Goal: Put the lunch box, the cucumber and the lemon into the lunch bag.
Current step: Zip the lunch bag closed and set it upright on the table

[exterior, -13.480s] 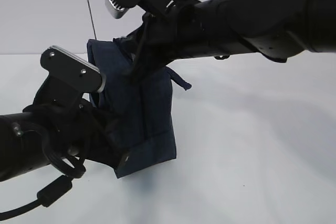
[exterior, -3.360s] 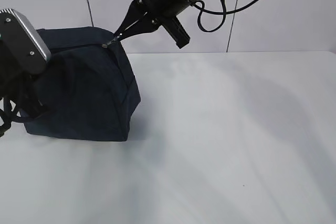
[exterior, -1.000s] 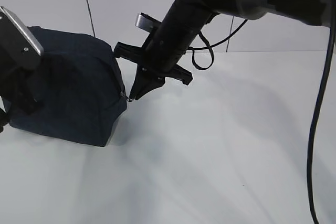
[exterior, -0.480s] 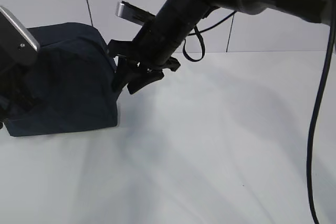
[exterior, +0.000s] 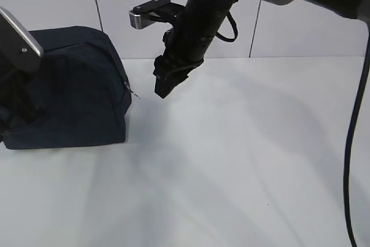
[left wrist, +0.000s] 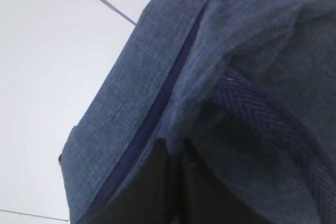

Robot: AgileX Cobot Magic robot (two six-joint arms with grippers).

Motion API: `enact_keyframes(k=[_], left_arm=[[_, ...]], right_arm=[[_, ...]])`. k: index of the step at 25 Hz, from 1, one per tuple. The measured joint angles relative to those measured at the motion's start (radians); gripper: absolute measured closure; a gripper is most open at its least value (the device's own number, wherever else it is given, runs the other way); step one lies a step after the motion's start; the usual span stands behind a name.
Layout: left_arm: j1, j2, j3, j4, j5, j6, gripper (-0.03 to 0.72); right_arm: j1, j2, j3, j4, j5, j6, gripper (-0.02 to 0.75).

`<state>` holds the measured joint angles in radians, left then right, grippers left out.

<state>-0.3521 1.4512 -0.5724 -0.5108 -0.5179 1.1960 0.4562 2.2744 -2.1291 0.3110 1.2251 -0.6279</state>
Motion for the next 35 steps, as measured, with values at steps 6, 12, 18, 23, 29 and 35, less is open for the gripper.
enact_keyframes(k=[6, 12, 18, 23, 29, 35], left_arm=[[0.0, 0.0, 0.0, 0.011, 0.065, 0.0, 0.692], [-0.018, 0.0, 0.0, 0.056, 0.081, 0.0, 0.692], [-0.076, 0.0, 0.0, 0.059, 0.087, 0.0, 0.692], [-0.094, 0.0, 0.0, 0.063, 0.1, 0.0, 0.692], [-0.113, 0.0, 0.0, 0.064, 0.131, 0.0, 0.692], [-0.175, 0.0, 0.0, 0.054, 0.135, 0.0, 0.692]], right_arm=[[0.0, 0.0, -0.001, 0.015, 0.001, -0.118, 0.347], [0.0, 0.0, -0.001, 0.151, 0.002, -0.256, 0.359], [-0.004, 0.0, 0.054, 0.192, 0.0, -0.25, 0.364], [-0.047, -0.055, 0.209, 0.225, 0.0, -0.25, 0.364], [-0.081, -0.224, 0.406, 0.283, -0.003, -0.318, 0.364], [-0.081, -0.297, 0.6, 0.311, -0.05, -0.392, 0.364]])
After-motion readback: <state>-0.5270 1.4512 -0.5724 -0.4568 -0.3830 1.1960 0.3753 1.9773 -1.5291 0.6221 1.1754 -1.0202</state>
